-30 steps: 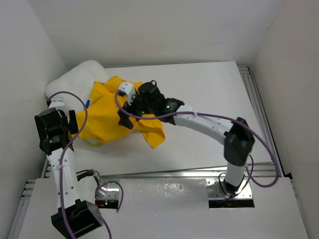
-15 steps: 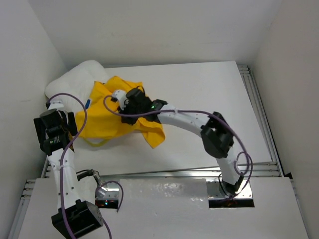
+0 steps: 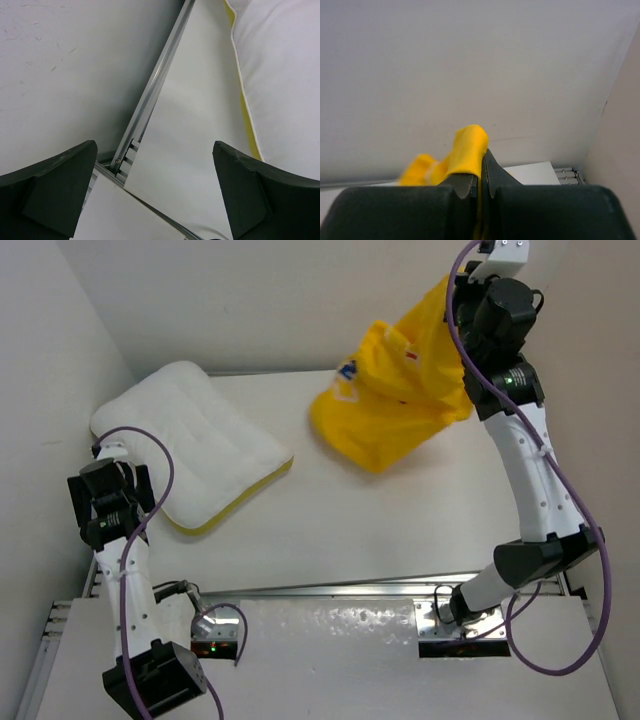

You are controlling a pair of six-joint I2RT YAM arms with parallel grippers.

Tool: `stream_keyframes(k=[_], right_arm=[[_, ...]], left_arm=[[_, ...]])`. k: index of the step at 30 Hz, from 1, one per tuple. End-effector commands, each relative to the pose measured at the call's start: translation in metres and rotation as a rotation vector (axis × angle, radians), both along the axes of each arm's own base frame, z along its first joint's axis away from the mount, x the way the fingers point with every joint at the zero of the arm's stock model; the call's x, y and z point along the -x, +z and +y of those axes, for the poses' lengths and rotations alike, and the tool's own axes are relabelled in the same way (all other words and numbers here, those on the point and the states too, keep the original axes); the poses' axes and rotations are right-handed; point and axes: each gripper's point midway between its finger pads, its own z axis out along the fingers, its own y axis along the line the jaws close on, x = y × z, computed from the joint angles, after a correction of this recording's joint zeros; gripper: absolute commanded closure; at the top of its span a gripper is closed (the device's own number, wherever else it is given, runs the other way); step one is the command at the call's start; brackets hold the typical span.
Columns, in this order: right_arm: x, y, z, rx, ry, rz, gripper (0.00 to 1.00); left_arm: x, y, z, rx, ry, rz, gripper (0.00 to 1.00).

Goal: Put the pillow into the pillowcase

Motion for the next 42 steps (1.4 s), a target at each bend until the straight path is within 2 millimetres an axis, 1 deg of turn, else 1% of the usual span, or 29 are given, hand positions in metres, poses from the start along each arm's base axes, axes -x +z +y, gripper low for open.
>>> stream_keyframes(k=[1, 2, 4, 7, 8, 9, 10, 11, 12, 13, 14, 15, 16, 19, 20, 21, 23, 24, 26, 27, 28, 29, 30, 31, 32, 33, 35, 37, 42], right_arm=[[-0.002, 0.002, -0.001, 0.032, -0.062, 0.007, 1.00], [-0.006, 0.002, 0.012, 0.026, 0.009, 0.004, 1.00], [-0.019, -0.023, 0.040, -0.013, 0.132, 0.064, 1.00], [-0.026, -0.080, 0.108, -0.080, 0.406, 0.202, 1.00], [-0.025, -0.109, 0.127, -0.083, 0.457, 0.267, 1.00], [-0.012, -0.132, 0.172, -0.063, 0.582, 0.318, 1.00], [-0.001, -0.149, 0.199, -0.032, 0.648, 0.351, 1.00], [0.029, -0.191, 0.251, 0.059, 0.799, 0.422, 1.00], [0.033, -0.192, 0.255, 0.099, 0.841, 0.411, 1.00], [0.065, -0.215, 0.299, 0.166, 0.981, 0.449, 0.93], [0.087, -0.225, 0.318, 0.222, 1.089, 0.463, 0.45], [0.132, -0.241, 0.342, 0.312, 1.297, 0.499, 0.08], [0.149, -0.245, 0.349, 0.334, 1.377, 0.515, 0.01], [0.175, -0.229, 0.348, 0.302, 1.467, 0.476, 0.01], [0.181, -0.223, 0.333, 0.289, 1.424, 0.451, 0.01], [0.171, -0.202, 0.332, 0.244, 1.368, 0.350, 0.01], [0.156, -0.201, 0.295, 0.161, 1.211, 0.323, 0.01], [0.137, -0.193, 0.276, 0.068, 1.133, 0.313, 0.27], [0.108, -0.214, 0.241, -0.039, 0.969, 0.398, 0.88], [0.087, -0.227, 0.215, -0.140, 0.853, 0.469, 0.99], [0.075, -0.241, 0.199, -0.183, 0.769, 0.519, 0.91], [0.059, -0.256, 0.178, -0.220, 0.639, 0.562, 0.69], [0.046, -0.292, 0.153, -0.300, 0.510, 0.679, 0.44], [0.039, -0.310, 0.139, -0.333, 0.430, 0.728, 0.31], [0.035, -0.330, 0.126, -0.369, 0.359, 0.777, 0.29], [0.031, -0.362, 0.110, -0.423, 0.274, 0.852, 0.26], [0.036, -0.391, 0.108, -0.432, 0.268, 0.922, 0.25], [0.048, -0.422, 0.112, -0.421, 0.286, 0.990, 0.28], [0.069, -0.453, 0.121, -0.462, 0.307, 1.025, 0.37]], left_arm=[[-0.011, 0.027, 0.004, -0.032, -0.006, -0.078, 0.00], [-0.010, 0.026, 0.003, -0.030, -0.006, -0.078, 0.00], [-0.010, 0.026, 0.003, -0.028, -0.005, -0.080, 0.00], [-0.008, 0.027, 0.002, -0.029, -0.001, -0.080, 0.00], [-0.007, 0.028, 0.002, -0.030, -0.001, -0.083, 0.00], [-0.006, 0.027, 0.002, -0.030, 0.000, -0.081, 0.00], [-0.006, 0.028, 0.001, -0.032, -0.002, -0.083, 0.00], [-0.006, 0.028, 0.001, -0.029, -0.005, -0.082, 0.00], [-0.006, 0.028, 0.001, -0.029, -0.006, -0.083, 0.00], [-0.006, 0.028, 0.000, -0.028, -0.006, -0.082, 0.00], [-0.006, 0.028, 0.000, -0.028, -0.006, -0.082, 0.00], [-0.005, 0.028, 0.000, -0.026, -0.004, -0.080, 0.00], [-0.004, 0.028, 0.000, -0.026, -0.002, -0.081, 0.00], [-0.002, 0.024, -0.002, -0.028, -0.016, -0.068, 0.00], [-0.001, 0.023, -0.002, -0.029, -0.017, -0.067, 0.00], [-0.002, 0.021, -0.002, -0.032, -0.019, -0.067, 0.00], [-0.003, 0.020, -0.002, -0.027, -0.023, -0.068, 0.00], [-0.004, 0.021, -0.003, -0.025, -0.027, -0.072, 0.00], [-0.006, 0.020, -0.004, -0.019, -0.035, -0.068, 0.00], [-0.007, 0.022, -0.004, -0.019, -0.037, -0.072, 0.00], [-0.008, 0.022, -0.003, -0.021, -0.041, -0.068, 0.00], [-0.009, 0.021, -0.004, -0.018, -0.047, -0.067, 0.00], [-0.010, 0.022, -0.004, -0.018, -0.052, -0.070, 0.00], [-0.010, 0.021, -0.004, -0.015, -0.056, -0.063, 0.00], [-0.011, 0.021, -0.004, -0.013, -0.057, -0.062, 0.00], [-0.011, 0.021, -0.004, -0.013, -0.057, -0.062, 0.00], [-0.011, 0.020, -0.005, -0.012, -0.060, -0.055, 0.00], [-0.009, 0.020, -0.004, -0.016, -0.060, -0.046, 0.00], [-0.010, 0.015, -0.004, -0.007, -0.063, -0.033, 0.00]])
